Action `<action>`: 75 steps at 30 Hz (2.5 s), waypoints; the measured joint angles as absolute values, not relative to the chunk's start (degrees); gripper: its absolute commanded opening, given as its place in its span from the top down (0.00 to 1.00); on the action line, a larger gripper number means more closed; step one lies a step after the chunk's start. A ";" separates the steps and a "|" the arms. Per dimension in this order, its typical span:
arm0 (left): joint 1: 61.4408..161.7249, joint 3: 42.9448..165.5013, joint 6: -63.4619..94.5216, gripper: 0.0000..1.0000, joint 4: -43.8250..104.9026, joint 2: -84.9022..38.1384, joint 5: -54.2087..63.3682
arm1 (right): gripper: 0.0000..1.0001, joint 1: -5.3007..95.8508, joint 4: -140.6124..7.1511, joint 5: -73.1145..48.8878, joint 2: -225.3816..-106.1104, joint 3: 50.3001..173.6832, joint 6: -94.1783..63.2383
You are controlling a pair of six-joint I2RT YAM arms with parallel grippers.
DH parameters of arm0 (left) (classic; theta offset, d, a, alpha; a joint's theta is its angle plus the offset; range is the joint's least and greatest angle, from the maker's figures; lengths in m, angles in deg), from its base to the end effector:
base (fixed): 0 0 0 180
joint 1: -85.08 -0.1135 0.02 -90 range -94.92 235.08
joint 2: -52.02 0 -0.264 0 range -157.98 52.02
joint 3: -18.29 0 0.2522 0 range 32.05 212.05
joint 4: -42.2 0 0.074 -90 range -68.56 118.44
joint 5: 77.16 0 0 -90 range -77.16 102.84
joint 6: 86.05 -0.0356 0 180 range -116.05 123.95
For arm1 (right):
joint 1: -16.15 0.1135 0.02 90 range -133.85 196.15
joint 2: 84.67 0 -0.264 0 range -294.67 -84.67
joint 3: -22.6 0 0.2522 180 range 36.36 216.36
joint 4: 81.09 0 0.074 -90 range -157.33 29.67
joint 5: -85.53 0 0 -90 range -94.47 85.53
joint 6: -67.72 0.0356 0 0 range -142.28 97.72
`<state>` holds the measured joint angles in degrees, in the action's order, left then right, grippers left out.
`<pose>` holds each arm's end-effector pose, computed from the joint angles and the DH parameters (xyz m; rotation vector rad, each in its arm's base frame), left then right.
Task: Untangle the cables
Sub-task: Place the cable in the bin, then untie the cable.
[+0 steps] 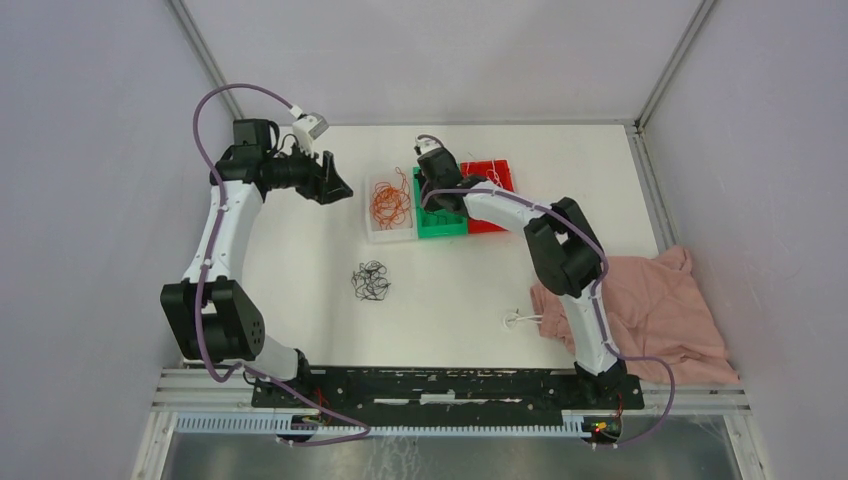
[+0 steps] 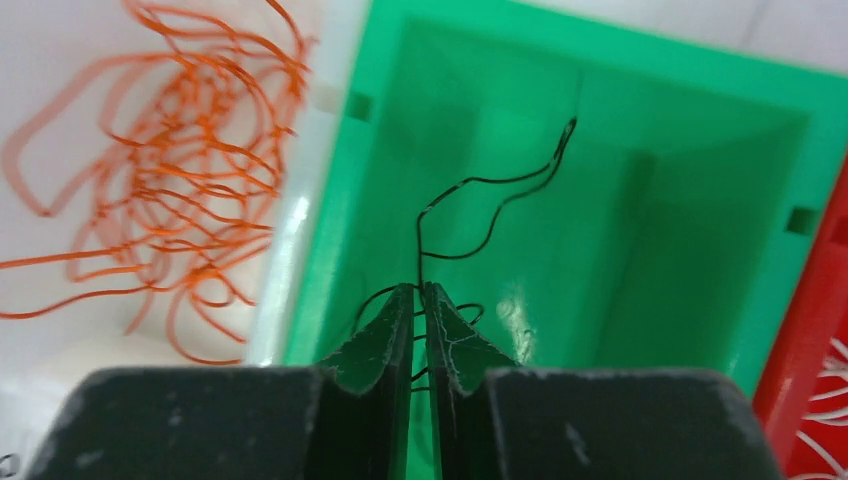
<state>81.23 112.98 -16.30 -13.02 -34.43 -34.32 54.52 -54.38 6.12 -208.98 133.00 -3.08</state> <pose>0.3213 -0.0045 0.3413 0.6729 2.0760 -0.7411 0.3932 0.3030 0.2000 -0.2843 2.2678 0.3200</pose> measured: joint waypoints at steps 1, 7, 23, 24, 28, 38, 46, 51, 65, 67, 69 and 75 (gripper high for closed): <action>81.23 112.85 -16.87 0.26 -13.61 -34.41 -34.32 | 0.86 54.37 -53.92 6.18 -209.76 132.78 -2.97; 81.12 112.26 -19.38 0.25 -16.01 -34.41 -34.32 | 0.66 53.12 -52.12 6.12 -211.56 132.67 -2.86; 81.03 105.09 -33.44 0.26 -25.93 -34.26 -33.64 | 0.48 61.45 -60.19 3.56 -182.22 115.64 -3.45; 81.03 104.37 -34.00 0.26 -26.26 -34.26 -33.55 | 0.50 63.22 -61.24 2.07 -181.63 114.46 -2.95; 81.03 102.97 -35.58 0.26 -27.38 -34.26 -33.27 | 0.57 68.48 -64.80 -5.10 -184.47 112.04 0.52; 80.13 103.27 -36.19 0.26 -27.90 -32.55 -33.27 | 0.59 68.68 -68.32 -13.82 -198.75 111.86 10.69; 80.02 103.80 -36.19 0.26 -28.03 -31.39 -33.27 | 0.70 68.53 -70.62 -15.81 -202.68 113.09 14.18; 80.00 103.91 -36.19 0.26 -28.03 -31.04 -33.18 | 0.94 68.53 -72.36 -16.61 -203.12 114.40 15.54; 80.00 100.59 -49.50 0.34 -35.86 -27.66 -38.16 | 1.00 68.53 -77.15 -20.72 -195.45 110.22 15.74; 80.02 99.93 -52.32 0.37 -38.22 -27.04 -38.64 | 1.00 68.53 -79.14 -21.58 -192.54 108.78 16.13; 80.02 99.27 -55.16 0.40 -40.45 -26.54 -39.21 | 1.00 68.53 -81.00 -22.43 -190.35 107.69 16.76; 80.13 95.91 -58.53 0.44 -42.26 -22.69 -41.79 | 1.00 68.53 -84.36 -25.09 -187.25 106.55 18.62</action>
<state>80.13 95.91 -58.53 -42.26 -22.69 -41.79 68.53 -84.36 -25.09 -187.25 106.55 18.62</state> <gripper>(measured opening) 0.584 0.010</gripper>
